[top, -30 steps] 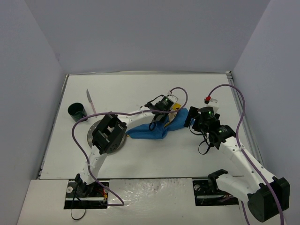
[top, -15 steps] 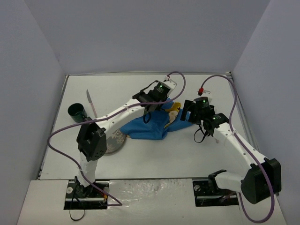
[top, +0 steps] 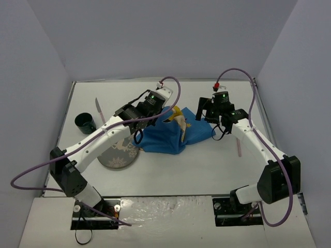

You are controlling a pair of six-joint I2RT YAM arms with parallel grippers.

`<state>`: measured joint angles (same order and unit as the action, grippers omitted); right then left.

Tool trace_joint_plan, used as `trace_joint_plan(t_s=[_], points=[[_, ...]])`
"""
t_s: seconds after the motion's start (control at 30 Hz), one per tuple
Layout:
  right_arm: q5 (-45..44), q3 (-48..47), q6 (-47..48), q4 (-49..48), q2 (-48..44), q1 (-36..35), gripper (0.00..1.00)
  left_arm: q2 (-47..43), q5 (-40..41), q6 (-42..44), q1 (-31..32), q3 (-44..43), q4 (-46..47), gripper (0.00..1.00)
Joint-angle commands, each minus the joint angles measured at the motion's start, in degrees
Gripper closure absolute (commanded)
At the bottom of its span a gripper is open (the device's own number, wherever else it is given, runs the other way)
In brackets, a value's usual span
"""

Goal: Set the dinner table for one person

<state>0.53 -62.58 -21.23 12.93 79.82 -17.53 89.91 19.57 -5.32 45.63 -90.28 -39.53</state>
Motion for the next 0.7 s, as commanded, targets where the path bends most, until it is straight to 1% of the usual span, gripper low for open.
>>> trace_joint_plan(t_s=[0.0,0.1,0.2,0.3,0.5,0.67], points=[[4.0,-5.5,4.0,-2.0,3.5,0.5,0.11,-7.8,2.8,-6.5,-1.5,6.3,-3.5,1.00],[5.3,-8.3,6.6,-2.0,8.1,0.6,0.12,-11.2,1.6,-9.7,-1.9,11.7,-4.0,1.00],[6.5,-12.0,9.4,-2.0,12.3,0.4,0.13,-13.2,0.9,-12.3,-2.2,14.9,-5.3,1.00],[5.9,-15.5,13.2,-2.1,17.3,0.5,0.14,-15.3,0.3,-14.6,-2.5,18.1,-5.8,1.00],[5.6,-23.4,22.6,-2.6,28.4,0.5,0.15,-17.5,-0.1,-16.3,-3.4,21.3,-7.0,1.00],[6.8,-28.8,28.4,-2.7,37.5,0.5,0.15,-19.2,-1.1,-17.2,-5.2,23.4,-7.1,1.00]])
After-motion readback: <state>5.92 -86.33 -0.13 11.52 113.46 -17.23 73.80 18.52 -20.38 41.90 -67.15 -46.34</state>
